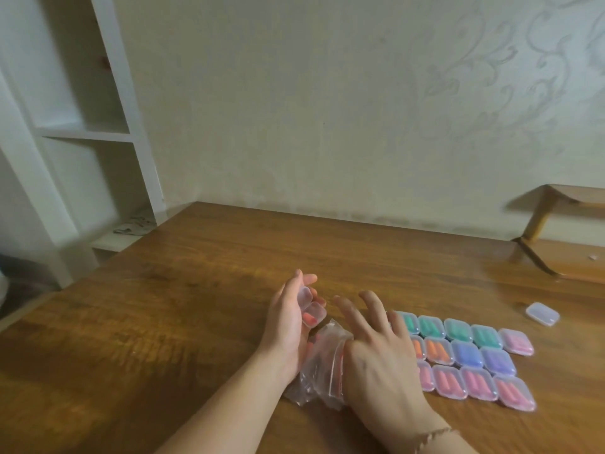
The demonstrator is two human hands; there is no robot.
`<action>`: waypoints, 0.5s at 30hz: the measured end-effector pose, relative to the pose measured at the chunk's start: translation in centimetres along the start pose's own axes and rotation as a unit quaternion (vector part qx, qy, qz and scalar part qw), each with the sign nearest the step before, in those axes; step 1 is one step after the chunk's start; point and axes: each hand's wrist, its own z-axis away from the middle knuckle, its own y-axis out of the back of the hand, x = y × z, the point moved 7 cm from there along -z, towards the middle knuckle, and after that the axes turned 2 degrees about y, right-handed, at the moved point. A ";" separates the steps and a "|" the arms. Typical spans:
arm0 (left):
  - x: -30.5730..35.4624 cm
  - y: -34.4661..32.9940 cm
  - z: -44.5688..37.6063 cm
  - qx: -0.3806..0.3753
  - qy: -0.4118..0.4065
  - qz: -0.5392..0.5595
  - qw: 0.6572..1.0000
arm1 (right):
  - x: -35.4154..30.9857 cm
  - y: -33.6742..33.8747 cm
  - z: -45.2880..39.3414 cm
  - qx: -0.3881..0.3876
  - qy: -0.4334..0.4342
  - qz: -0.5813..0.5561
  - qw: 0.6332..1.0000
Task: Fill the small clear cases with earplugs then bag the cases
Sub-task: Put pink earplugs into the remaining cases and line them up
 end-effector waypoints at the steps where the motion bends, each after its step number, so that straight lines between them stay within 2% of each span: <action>1: 0.0 0.0 0.0 -0.002 0.000 -0.002 1.000 | -0.2 -0.1 0.1 0.007 0.002 0.011 1.000; 7: 0.0 -0.2 0.4 -0.009 -0.003 -0.015 1.000 | -0.1 -0.3 0.3 0.041 -0.017 -0.002 0.999; 15: 0.4 -0.1 0.2 -0.004 -0.015 -0.019 1.000 | 1.3 2.0 0.8 0.012 0.021 -0.114 0.993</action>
